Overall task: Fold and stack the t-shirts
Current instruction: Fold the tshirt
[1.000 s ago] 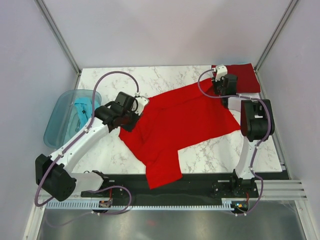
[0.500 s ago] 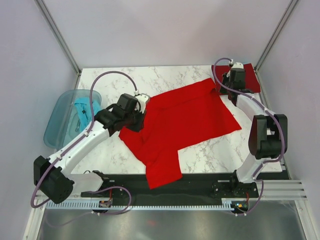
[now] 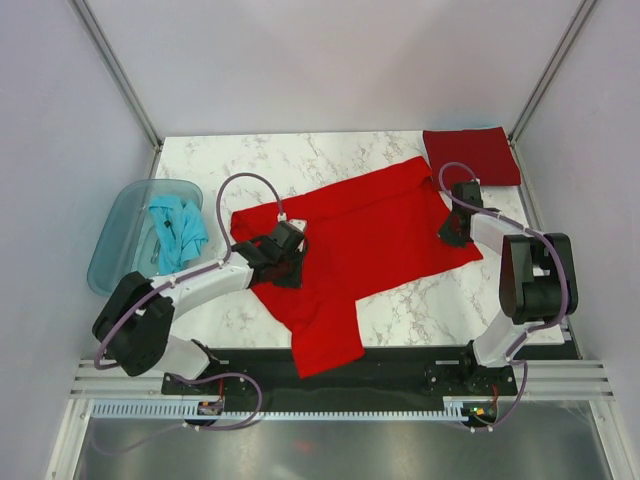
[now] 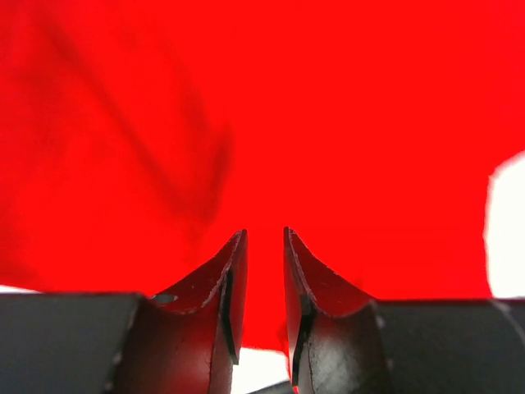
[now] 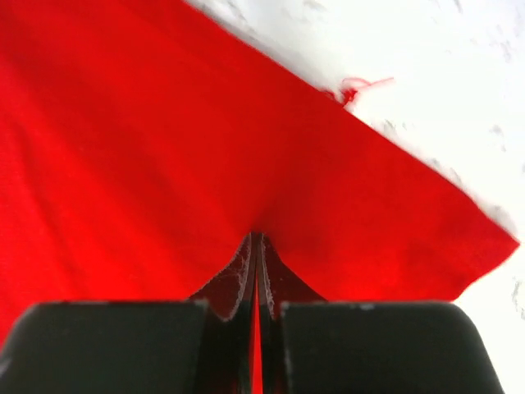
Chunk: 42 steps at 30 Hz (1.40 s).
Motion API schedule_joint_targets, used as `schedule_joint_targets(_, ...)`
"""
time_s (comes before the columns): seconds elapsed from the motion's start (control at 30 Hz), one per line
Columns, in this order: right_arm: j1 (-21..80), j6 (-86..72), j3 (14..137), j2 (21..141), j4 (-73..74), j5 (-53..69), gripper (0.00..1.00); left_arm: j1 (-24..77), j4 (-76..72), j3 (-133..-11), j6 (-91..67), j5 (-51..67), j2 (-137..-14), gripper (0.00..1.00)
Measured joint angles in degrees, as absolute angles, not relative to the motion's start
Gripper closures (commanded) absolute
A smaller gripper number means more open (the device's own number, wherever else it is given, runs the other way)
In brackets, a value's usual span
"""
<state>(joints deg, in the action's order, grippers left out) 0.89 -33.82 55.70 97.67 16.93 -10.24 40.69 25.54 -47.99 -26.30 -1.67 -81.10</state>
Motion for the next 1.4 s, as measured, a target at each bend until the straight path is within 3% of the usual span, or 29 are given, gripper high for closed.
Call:
schedule_joint_targets(0.4, 0.5, -45.1, 47.8, 93.8, 10.2, -13.5, 0.95, 38.2, 22.7, -43.8, -32.2, -17.8, -82.9, 0.61)
schedule_joint_targets(0.63, 0.5, -49.8, 36.1, 80.1, 14.9, -16.8, 0.89, 27.1, 24.3, -41.5, -32.6, -19.4, -80.5, 0.57)
schedule_joint_targets(1.0, 0.5, -53.1, 31.7, 68.5, 21.9, -19.7, 0.88, 23.4, 25.1, -45.6, -32.1, -18.3, -84.1, 0.59)
schedule_joint_targets(1.17, 0.5, -52.1, 31.7, 70.0, 20.6, -19.5, 0.89, 21.8, 26.1, -46.8, -31.1, -17.5, -85.3, 0.78)
schedule_joint_targets(1.3, 0.4, -47.7, 33.3, 73.7, 18.5, -14.2, 0.91, 21.5, 27.1, -49.6, -28.6, -12.4, -84.4, 0.84)
schedule_joint_targets(1.37, 0.4, -46.2, 35.4, 75.7, 17.4, -11.8, 0.92, 21.5, 27.5, -50.8, -28.2, -8.8, -82.1, 0.98)
schedule_joint_targets(1.4, 0.4, -45.7, 36.2, 76.3, 16.8, -10.9, 0.92, 21.5, 27.5, -51.6, -28.1, -7.2, -80.7, 0.98)
